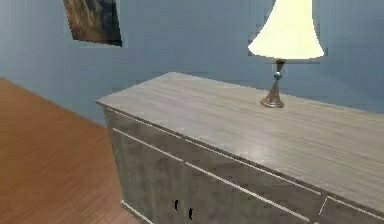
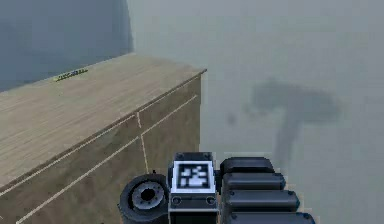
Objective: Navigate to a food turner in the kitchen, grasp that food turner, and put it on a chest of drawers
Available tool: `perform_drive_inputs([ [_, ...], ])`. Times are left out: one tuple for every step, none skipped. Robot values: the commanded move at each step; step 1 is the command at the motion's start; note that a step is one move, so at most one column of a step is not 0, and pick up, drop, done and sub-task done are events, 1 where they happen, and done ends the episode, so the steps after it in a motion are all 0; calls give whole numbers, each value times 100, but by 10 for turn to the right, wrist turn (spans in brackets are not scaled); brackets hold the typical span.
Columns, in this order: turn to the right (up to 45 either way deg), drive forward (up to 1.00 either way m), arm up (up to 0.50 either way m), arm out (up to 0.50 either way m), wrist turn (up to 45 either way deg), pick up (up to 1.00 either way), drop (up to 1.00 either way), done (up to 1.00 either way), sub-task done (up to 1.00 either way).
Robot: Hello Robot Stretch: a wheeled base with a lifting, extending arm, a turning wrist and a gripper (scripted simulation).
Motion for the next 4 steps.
perform_drive_inputs([
  [330,0,0,0,0,0,0,0,0],
  [0,35,0,0,0,0,0,0,0],
  [210,0,0,0,0,0,0,0,0],
  [-180,0,0,0,0,0,0,0,0],
])
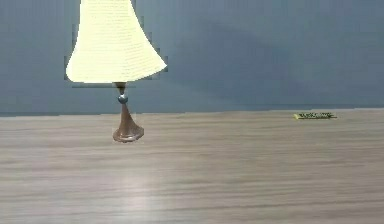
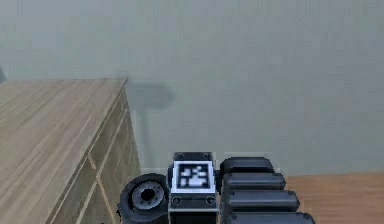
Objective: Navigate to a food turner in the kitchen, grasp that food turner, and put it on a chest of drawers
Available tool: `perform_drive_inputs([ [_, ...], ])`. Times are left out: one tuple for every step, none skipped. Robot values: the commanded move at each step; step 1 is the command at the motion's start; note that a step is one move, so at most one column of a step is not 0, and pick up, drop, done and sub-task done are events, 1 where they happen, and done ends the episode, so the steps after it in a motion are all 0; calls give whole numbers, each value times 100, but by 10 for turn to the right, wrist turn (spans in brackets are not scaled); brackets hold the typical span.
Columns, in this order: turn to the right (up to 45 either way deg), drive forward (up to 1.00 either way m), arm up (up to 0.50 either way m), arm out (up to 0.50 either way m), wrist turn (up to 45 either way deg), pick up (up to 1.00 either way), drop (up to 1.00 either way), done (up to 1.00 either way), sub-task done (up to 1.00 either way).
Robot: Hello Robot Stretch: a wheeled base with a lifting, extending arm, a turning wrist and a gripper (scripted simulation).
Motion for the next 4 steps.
perform_drive_inputs([
  [-30,0,0,0,0,0,0,0,0],
  [60,0,0,0,0,0,0,0,0],
  [-30,0,0,0,0,0,0,0,0],
  [120,0,0,0,0,0,0,0,0],
])
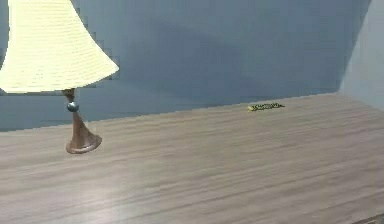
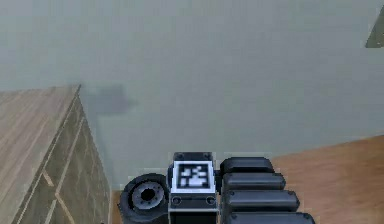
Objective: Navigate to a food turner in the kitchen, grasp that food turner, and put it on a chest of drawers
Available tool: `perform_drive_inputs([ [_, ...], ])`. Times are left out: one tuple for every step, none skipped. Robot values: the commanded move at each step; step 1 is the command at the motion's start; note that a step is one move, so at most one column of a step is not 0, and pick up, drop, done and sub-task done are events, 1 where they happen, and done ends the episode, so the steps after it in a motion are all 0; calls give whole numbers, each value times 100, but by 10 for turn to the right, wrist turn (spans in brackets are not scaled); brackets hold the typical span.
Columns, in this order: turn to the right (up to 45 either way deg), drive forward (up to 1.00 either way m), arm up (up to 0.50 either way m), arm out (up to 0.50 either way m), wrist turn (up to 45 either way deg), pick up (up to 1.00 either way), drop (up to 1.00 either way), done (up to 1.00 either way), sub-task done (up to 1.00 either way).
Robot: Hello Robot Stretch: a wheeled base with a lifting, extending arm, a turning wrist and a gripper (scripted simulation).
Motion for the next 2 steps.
perform_drive_inputs([
  [450,0,0,0,0,0,0,0,0],
  [150,0,0,0,0,0,0,0,0],
])
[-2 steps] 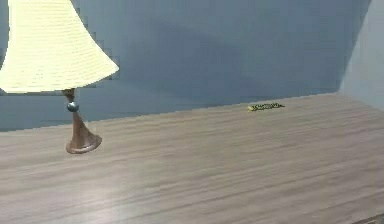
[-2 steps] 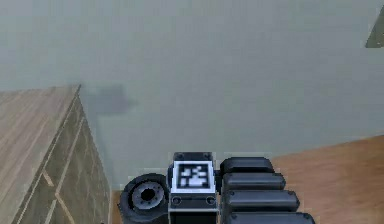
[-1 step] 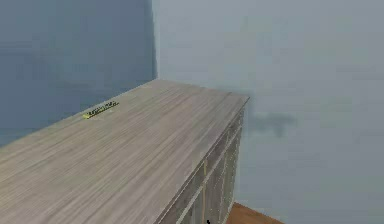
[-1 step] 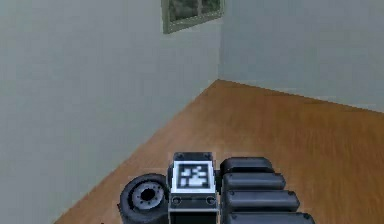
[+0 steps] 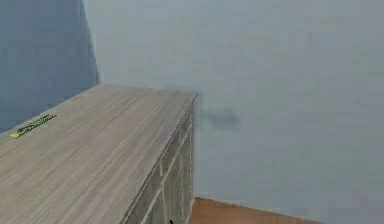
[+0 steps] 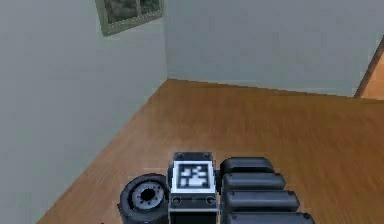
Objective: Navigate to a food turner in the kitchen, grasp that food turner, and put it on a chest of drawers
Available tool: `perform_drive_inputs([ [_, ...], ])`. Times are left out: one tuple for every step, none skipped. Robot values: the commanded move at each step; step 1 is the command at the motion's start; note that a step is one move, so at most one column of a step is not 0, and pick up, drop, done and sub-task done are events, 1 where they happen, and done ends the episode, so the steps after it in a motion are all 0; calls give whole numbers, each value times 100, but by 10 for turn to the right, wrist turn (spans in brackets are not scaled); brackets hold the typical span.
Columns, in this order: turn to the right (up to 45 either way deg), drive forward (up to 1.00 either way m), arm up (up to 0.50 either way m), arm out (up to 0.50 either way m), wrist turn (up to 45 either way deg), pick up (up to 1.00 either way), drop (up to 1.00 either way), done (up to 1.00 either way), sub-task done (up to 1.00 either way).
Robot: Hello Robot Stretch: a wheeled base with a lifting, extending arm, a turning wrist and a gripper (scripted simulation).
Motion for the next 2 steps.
perform_drive_inputs([
  [0,20,0,0,0,0,0,0,0],
  [-450,0,0,0,0,0,0,0,0],
])
